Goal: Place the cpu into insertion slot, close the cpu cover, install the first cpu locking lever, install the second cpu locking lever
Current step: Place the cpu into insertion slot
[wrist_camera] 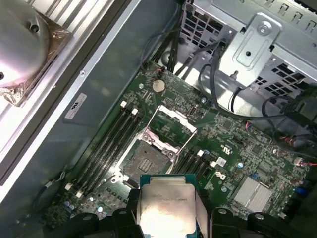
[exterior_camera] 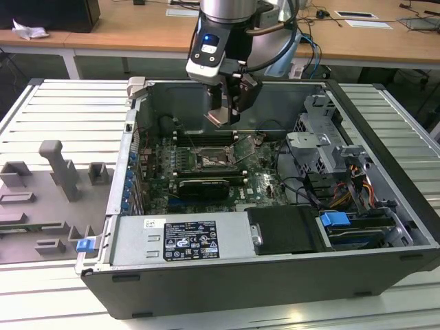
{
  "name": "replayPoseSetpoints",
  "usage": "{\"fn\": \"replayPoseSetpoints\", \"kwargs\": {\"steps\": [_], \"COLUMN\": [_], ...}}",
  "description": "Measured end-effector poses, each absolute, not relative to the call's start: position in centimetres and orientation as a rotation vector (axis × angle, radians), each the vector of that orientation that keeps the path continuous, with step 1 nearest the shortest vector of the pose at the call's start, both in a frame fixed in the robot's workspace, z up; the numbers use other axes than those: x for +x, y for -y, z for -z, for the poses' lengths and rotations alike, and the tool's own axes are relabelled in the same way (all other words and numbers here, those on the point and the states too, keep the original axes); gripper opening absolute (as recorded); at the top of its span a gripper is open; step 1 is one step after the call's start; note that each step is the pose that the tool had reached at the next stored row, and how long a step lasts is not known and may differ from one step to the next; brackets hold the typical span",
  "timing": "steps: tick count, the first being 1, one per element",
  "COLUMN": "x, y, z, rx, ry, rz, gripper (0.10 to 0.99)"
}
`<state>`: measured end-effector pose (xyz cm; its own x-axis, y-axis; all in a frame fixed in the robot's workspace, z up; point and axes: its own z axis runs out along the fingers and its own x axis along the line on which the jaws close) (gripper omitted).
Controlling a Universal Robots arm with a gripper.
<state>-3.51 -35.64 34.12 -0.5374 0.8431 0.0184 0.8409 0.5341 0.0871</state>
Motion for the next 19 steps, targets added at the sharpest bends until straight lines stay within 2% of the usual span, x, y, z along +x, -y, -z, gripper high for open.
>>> {"fn": "replayPoseSetpoints", "kwargs": {"steps": [19], "x": [-3.51], "y": [35.64], "z": [-33.83], "rx": [1.735], "ry": [-2.576], "rz": [-0.128], "gripper": [0.529]}}
